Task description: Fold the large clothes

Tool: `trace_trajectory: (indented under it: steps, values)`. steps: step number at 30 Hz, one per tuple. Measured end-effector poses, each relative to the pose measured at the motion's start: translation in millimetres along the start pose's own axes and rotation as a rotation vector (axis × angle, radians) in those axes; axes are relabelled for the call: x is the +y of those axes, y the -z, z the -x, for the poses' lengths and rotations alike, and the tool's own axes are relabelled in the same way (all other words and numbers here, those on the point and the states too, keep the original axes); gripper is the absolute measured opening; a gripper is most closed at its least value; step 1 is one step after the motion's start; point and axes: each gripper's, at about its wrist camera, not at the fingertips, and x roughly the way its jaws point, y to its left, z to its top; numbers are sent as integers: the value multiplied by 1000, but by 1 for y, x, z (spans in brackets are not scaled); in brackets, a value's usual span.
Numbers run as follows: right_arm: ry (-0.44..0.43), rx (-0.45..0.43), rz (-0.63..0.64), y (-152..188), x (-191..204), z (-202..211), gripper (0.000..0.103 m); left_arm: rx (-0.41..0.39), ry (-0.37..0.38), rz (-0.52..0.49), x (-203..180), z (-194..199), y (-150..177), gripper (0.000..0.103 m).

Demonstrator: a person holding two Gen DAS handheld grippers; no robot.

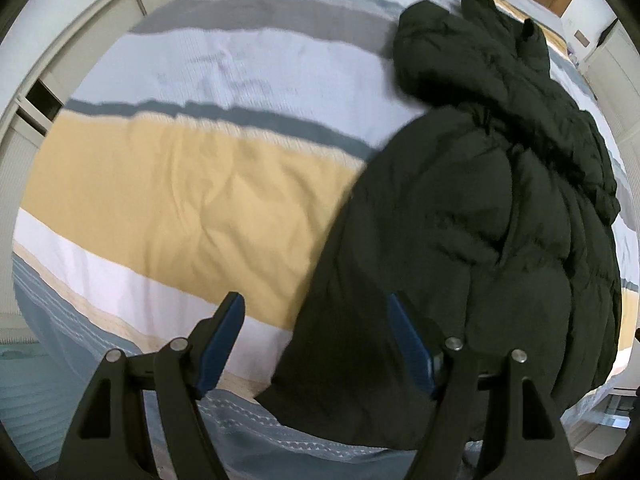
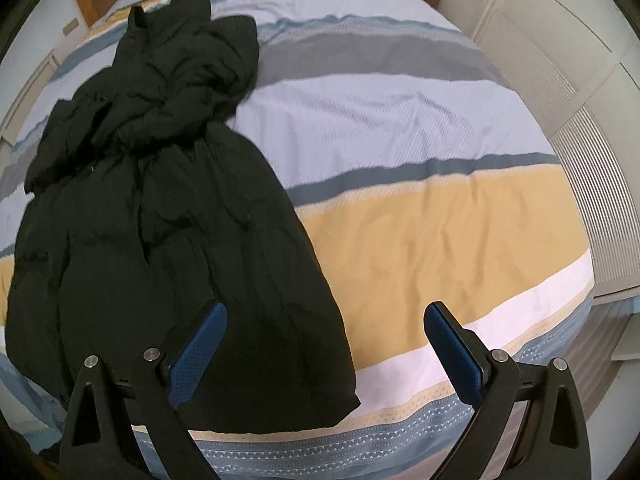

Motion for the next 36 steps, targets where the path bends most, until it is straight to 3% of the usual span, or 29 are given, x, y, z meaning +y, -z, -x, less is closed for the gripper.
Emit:
trace_trajectory:
  steps: [14, 25, 30, 36]
  values:
    - [1, 96, 68, 4, 16, -40, 98, 101, 138, 14, -10, -46, 13, 73]
    - [-16, 128, 80, 11, 17, -56, 98, 101, 119, 42, -4, -51, 6, 73]
    - [-12, 102, 65, -8, 15, -50, 98, 68, 101, 72, 2, -38, -13, 73]
    - [-28, 6, 94, -69, 32, -43, 98, -4, 73, 54, -17, -36, -76, 73]
